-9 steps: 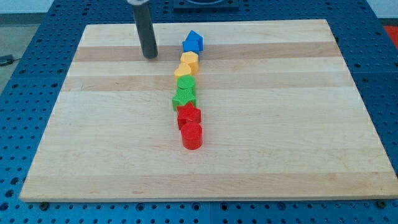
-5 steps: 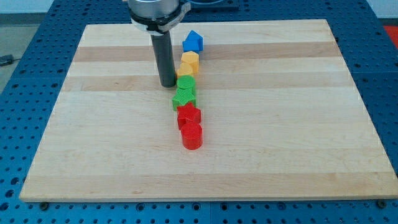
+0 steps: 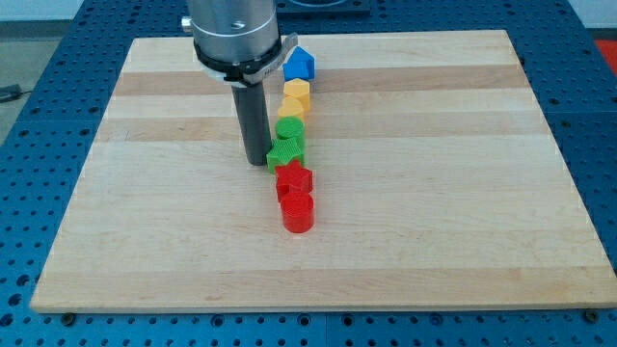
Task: Push the yellow heart and the green star slightly to the right
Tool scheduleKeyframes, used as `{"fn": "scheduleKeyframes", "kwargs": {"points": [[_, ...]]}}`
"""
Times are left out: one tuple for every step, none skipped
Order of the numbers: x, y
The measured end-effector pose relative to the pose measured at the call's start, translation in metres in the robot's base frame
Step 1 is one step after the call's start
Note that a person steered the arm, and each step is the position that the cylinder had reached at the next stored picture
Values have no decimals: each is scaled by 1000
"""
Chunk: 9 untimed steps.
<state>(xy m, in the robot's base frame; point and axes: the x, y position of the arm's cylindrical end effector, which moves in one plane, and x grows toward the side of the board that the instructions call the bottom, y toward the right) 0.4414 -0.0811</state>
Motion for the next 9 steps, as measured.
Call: {"fn": "scheduleKeyframes", "kwargs": {"points": [[14, -2], [32, 4], [37, 6], [37, 0], [33, -9], [30, -9], [25, -9], [22, -6], [21, -6]]}}
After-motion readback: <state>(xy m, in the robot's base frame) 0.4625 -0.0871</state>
